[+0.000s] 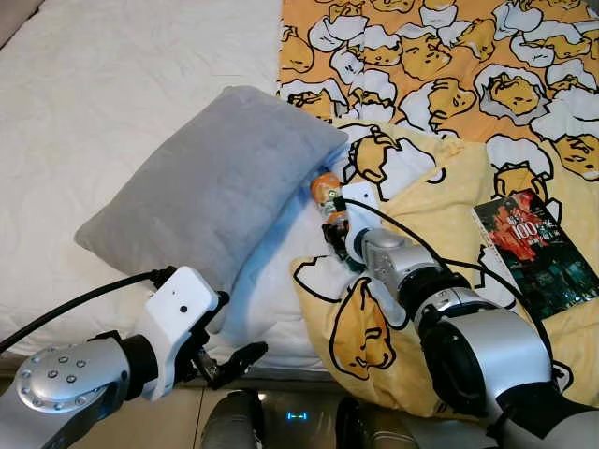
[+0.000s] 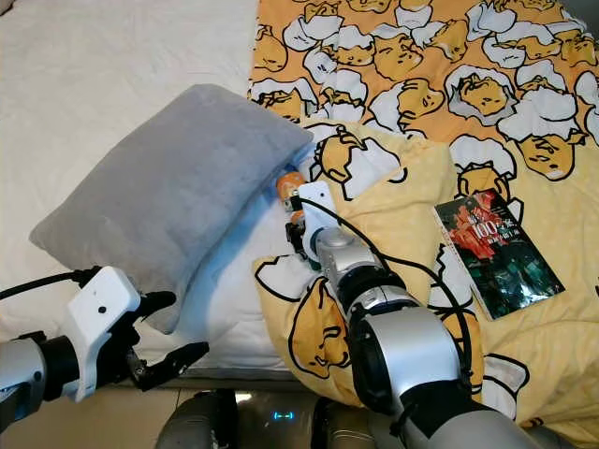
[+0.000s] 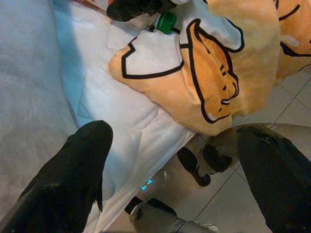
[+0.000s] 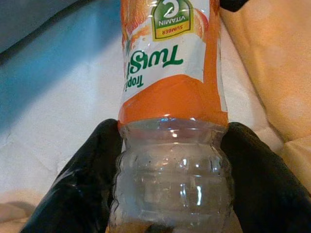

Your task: Clean up the room

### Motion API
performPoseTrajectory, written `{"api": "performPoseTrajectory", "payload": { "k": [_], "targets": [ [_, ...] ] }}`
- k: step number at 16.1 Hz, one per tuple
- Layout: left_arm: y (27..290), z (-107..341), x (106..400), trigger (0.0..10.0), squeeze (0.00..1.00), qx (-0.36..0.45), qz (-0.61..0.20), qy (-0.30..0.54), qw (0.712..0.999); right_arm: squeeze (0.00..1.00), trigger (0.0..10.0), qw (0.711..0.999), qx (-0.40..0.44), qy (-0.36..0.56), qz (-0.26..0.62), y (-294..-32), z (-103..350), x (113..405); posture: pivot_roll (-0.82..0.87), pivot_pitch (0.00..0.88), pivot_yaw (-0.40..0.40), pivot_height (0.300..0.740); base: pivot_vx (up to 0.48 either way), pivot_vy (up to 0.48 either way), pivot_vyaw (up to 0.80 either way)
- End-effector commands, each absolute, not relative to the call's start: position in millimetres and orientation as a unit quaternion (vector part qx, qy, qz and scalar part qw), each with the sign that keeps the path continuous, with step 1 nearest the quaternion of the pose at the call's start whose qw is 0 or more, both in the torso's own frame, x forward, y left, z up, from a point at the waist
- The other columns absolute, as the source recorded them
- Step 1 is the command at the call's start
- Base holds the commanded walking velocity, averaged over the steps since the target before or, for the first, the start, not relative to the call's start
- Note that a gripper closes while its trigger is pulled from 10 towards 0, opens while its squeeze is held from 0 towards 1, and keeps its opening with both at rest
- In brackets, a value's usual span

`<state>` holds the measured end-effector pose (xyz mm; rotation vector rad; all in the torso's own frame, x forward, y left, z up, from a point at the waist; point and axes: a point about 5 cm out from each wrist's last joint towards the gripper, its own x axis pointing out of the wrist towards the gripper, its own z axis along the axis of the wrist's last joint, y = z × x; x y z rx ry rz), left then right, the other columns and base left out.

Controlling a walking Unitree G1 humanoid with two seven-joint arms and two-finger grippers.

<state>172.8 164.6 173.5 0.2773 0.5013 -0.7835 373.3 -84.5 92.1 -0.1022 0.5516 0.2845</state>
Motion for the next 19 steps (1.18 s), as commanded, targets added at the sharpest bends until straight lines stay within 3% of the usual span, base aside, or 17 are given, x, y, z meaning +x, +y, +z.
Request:
{"api": "performPoseTrajectory", "payload": {
  "k": [1, 5, 9, 10, 11, 15, 17, 19],
  "targets": [
    [163.8, 169.8, 173.2, 10.0, 1.00, 0.127, -0.371, 0.245, 0.886, 0.00, 0.0, 0.950, -0.033, 0.280, 0.134, -87.8, 87.9, 371.4, 0.26, 0.211, 0.003, 0.740, 0.000, 0.000, 0.00],
    [160.5, 161.1, 186.8, 10.0, 1.00, 0.113, -0.340, 0.218, 0.908, 0.00, 0.0, 0.966, 0.009, 0.232, 0.117, -98.5, 103.4, 381.2, 0.18, 0.138, 0.025, 0.740, 0.000, 0.000, 0.00],
    [159.4, 161.2, 219.5, 10.0, 1.00, 0.075, -0.252, 0.153, 0.952, 0.00, 0.0, 0.987, 0.085, 0.104, 0.093, -117.3, 135.8, 392.7, 0.06, 0.057, 0.064, 0.740, 0.000, 0.000, 0.00],
    [158.2, 160.1, 223.3, 10.0, 1.00, 0.066, -0.240, 0.147, 0.957, 0.00, 2.8, 0.989, 0.088, 0.075, 0.091, -121.0, 137.2, 387.9, 0.04, 0.047, 0.067, 0.740, 0.000, 0.000, 0.00],
    [155.3, 157.5, 229.2, 10.0, 1.00, 0.060, -0.219, 0.137, 0.964, 0.00, 10.0, 0.990, 0.106, 0.037, 0.087, -129.4, 136.5, 367.0, 0.00, 0.003, 0.075, 0.740, 0.000, 0.000, 0.00],
    [158.0, 147.5, 245.8, 10.0, 1.00, 0.098, -0.135, 0.124, 0.978, 0.00, 10.0, 0.989, 0.090, -0.001, 0.117, -144.1, 131.7, 307.2, -0.06, 0.000, 0.073, 0.740, 0.000, 0.000, 0.20],
    [153.3, 144.5, 248.5, 10.0, 1.00, 0.102, -0.114, 0.121, 0.981, 0.00, 10.0, 0.988, 0.040, 0.033, 0.143, -146.0, 116.5, 295.7, -0.05, 0.000, 0.054, 0.740, 0.000, 0.000, 0.80],
    [149.5, 146.8, 248.2, 10.0, 1.00, 0.103, -0.110, 0.112, 0.982, 0.00, 10.0, 0.985, 0.055, 0.058, 0.151, -142.7, 113.8, 275.0, -0.05, 0.000, 0.054, 0.740, 0.000, 0.000, 0.80]
  ]
}}
